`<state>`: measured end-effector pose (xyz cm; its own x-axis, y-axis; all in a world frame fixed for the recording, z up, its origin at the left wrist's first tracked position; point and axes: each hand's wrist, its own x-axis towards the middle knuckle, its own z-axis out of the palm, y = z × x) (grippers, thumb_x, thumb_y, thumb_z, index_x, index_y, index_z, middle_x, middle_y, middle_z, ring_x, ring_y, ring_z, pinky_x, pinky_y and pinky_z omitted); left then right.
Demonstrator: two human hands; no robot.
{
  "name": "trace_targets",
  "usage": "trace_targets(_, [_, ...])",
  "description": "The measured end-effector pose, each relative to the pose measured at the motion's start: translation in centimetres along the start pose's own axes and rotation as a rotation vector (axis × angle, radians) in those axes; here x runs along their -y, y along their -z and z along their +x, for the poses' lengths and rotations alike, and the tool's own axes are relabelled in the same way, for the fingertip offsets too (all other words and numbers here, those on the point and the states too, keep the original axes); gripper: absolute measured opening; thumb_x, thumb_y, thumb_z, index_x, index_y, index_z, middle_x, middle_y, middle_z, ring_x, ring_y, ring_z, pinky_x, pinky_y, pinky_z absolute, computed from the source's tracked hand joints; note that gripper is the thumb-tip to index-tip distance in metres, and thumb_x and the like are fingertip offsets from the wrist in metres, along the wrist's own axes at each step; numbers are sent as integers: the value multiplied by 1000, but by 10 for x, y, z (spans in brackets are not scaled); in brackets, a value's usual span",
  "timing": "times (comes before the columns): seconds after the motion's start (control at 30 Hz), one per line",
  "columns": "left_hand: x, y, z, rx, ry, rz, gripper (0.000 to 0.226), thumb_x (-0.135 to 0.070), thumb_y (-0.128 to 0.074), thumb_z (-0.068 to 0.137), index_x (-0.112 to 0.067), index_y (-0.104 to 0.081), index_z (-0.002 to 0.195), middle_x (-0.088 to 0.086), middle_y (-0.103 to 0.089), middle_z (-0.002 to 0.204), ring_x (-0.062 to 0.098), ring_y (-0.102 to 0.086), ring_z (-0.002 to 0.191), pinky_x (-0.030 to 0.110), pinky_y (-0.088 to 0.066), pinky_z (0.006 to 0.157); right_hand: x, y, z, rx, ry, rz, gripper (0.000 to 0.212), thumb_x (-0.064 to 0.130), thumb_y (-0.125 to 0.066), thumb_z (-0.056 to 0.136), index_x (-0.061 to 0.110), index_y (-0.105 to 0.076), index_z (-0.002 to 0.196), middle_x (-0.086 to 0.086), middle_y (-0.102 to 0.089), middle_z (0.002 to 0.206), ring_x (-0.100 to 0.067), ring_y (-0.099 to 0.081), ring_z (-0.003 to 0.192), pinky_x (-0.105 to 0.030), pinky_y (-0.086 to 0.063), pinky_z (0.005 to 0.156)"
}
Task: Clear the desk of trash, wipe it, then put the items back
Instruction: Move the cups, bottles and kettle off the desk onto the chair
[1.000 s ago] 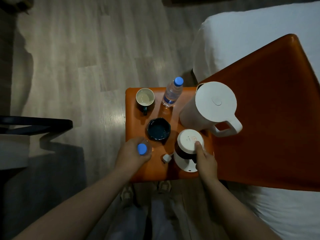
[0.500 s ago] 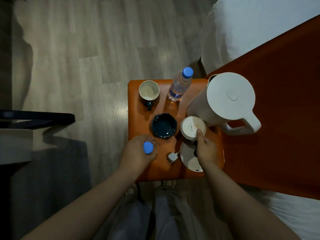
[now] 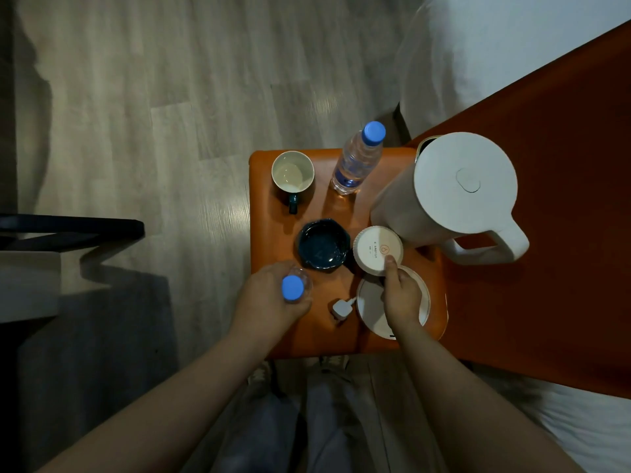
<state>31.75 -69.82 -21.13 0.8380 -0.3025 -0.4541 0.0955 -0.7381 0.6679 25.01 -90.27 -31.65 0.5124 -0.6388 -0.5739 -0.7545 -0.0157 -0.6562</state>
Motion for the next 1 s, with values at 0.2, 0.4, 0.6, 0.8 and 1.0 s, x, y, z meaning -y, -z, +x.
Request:
trace_targets(0.2, [3, -3, 2, -17, 10, 6, 31, -29, -79, 74, -23, -64, 100, -4, -63, 92, 10, -60, 84, 29, -56, 72, 0, -4, -6, 9, -1, 40, 54, 51, -41, 97, 6, -65, 78, -8, -63, 72, -18, -56, 72, -28, -41, 63])
trace_targets(0.4, [3, -1, 4, -1, 16, 13, 32, -32, -78, 74, -25, -63, 101, -5, -63, 92, 9, -60, 84, 28, -55, 72, -7, -5, -28, 3, -14, 59, 61, 50, -41, 97, -3, -60, 74, -15, -59, 67, -20, -53, 65, -31, -40, 62])
trace_targets(0.6, [3, 0, 2, -6, -1, 15, 28, -31, -77, 75, -25, -63, 99, -7, -62, 89, 7, -59, 81, 20, -48, 65, -13, -13, -44, 93, -28, 51, 58, 47, -42, 98, -4, -63, 82, -8, -62, 74, -14, -53, 69, -27, -42, 63])
trace_targets(0.8, [3, 0, 1, -7, -4, 8, 29, -29, -78, 76, -29, -60, 99, -7, -62, 90, 8, -59, 82, 19, -50, 66, -8, -29, -44, 109, -49, 50, 61, 49, -41, 98, -6, -60, 80, -11, -58, 70, -14, -49, 66, -27, -38, 60])
trace_targets(1.0, [4, -2, -1, -18, 9, 51, 39, -31, -79, 74, -27, -61, 109, -7, -62, 97, 9, -59, 89, 20, -50, 72, -13, -24, -41, 170, -76, -4, 47, 50, -42, 97, 8, -60, 83, -3, -62, 79, -15, -56, 78, -27, -45, 68])
